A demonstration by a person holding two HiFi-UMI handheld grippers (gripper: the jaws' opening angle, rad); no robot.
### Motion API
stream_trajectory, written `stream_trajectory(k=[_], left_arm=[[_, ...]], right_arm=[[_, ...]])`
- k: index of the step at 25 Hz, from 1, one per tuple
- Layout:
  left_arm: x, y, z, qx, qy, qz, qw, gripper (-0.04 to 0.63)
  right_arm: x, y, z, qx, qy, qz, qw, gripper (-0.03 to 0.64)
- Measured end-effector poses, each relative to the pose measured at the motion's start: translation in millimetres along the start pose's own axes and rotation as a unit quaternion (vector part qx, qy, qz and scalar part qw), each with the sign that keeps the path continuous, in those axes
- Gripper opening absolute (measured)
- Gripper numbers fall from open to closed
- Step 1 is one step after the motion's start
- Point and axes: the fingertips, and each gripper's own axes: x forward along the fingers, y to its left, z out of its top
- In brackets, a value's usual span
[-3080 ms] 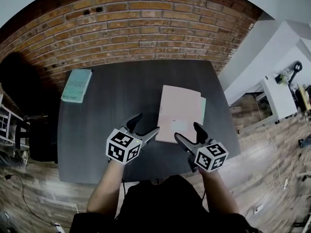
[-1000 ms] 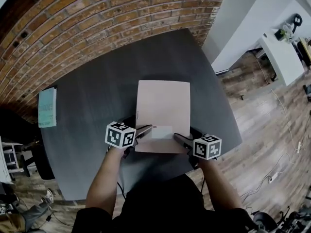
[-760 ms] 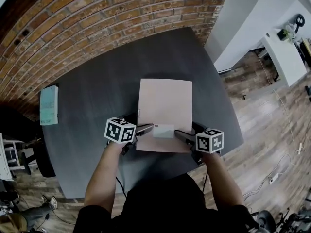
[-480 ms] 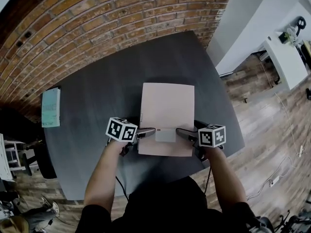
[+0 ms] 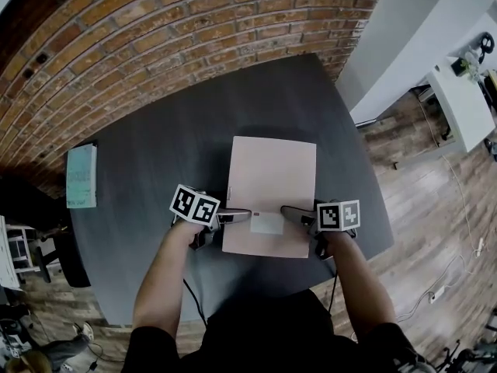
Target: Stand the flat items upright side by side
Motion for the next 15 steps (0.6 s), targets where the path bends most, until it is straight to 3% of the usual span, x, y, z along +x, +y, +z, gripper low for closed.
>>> stream_trajectory(k=[6, 10, 15], left_arm=[[-0.1, -1.5, -2.2, 0.012, 0.020, -0.027, 0.9994, 0.520], [2.8, -3.5, -5.0, 0.022, 0.042, -0.032, 0.9984, 0.522], [-3.3, -3.6, 4.0, 0.031, 0.040, -0.031, 0.9982, 0.521]], right_arm=[[0.1, 2.8, -1.1, -0.002, 0.013, 0.000, 1.000, 0.535], [0.8, 2.4, -4.1, 0.006, 0.027, 0.014, 1.000, 0.535], [-6.1, 1.1, 7.0, 0.002, 0.025, 0.021, 0.999, 0.535]])
